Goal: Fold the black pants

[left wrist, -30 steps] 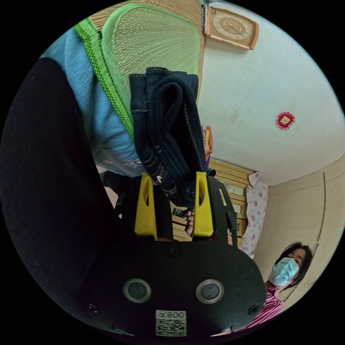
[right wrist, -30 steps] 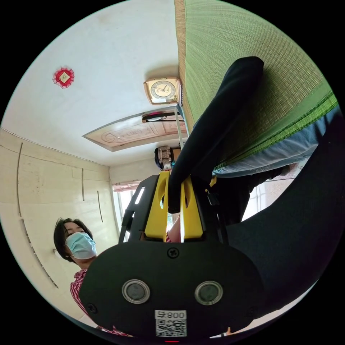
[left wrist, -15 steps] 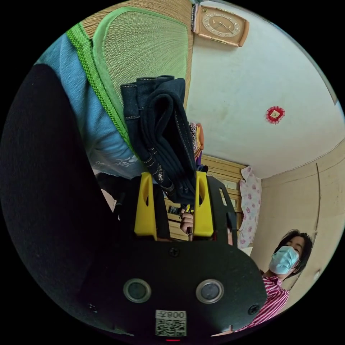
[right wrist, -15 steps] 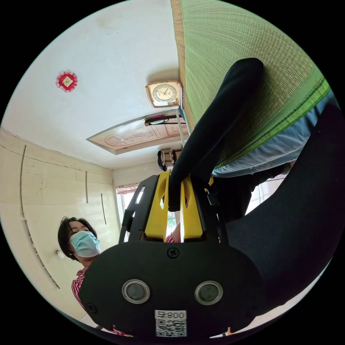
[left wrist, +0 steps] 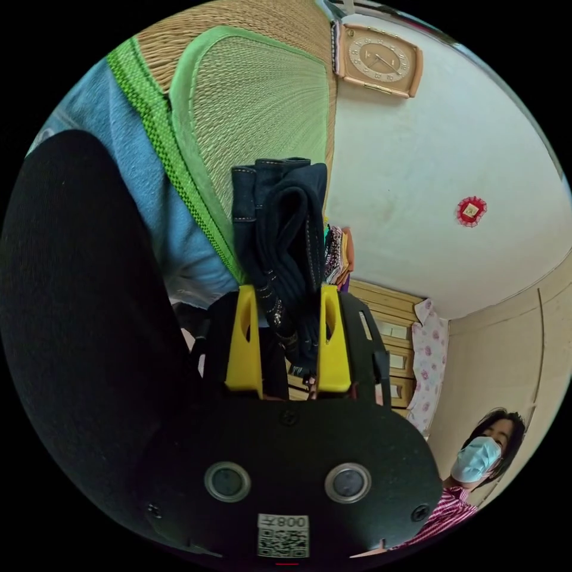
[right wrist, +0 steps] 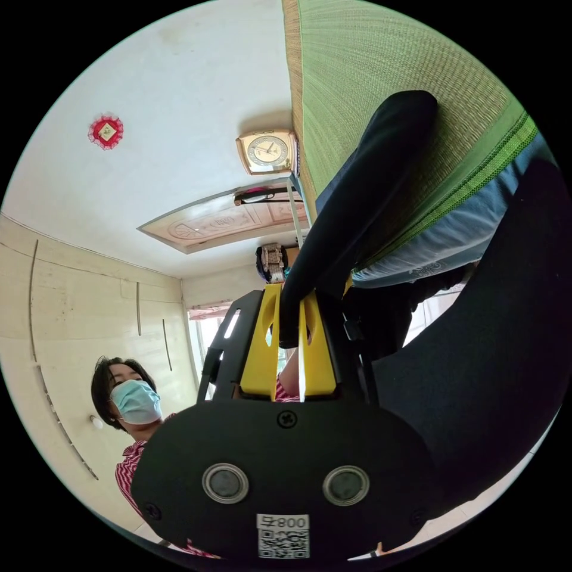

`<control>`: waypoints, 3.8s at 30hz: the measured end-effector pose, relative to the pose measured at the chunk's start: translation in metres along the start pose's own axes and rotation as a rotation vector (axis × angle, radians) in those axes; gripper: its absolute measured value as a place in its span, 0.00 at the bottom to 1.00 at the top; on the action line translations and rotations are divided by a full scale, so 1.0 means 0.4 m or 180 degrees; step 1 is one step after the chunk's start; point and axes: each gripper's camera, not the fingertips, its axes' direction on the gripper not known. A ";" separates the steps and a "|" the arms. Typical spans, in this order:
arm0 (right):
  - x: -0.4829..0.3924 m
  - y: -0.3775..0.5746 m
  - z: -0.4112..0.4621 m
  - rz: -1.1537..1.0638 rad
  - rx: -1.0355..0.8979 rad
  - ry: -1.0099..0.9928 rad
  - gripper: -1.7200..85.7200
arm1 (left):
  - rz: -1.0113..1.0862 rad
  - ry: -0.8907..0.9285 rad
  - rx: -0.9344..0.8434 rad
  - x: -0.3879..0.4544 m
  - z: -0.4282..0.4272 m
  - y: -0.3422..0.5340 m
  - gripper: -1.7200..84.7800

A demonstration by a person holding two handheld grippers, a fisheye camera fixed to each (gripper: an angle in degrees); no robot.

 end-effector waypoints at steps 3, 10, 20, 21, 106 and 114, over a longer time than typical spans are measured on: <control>0.010 0.004 -0.001 0.0012 0.0021 -0.0011 0.06 | 0.0025 0.0022 -0.0019 0.009 0.003 0.010 0.17; 0.035 0.010 -0.006 0.0057 0.0027 0.0068 0.06 | 0.0024 -0.0109 -0.0070 0.020 0.017 0.037 0.17; 0.075 -0.003 0.020 0.0105 0.0023 0.0158 0.07 | 0.0067 -0.0243 -0.0100 0.053 0.008 0.071 0.13; 0.079 -0.006 0.019 0.0105 0.0016 0.0175 0.07 | 0.0069 -0.0239 -0.0100 0.055 0.007 0.078 0.13; -0.475 -0.711 -0.647 -0.1622 0.0641 0.0762 0.02 | 0.1533 -0.0133 -0.0915 1.453 -0.501 1.164 0.12; -1.067 -0.488 -1.246 -0.2766 0.1865 0.1128 0.02 | 0.2746 0.0831 -0.1604 2.082 -0.065 1.376 0.12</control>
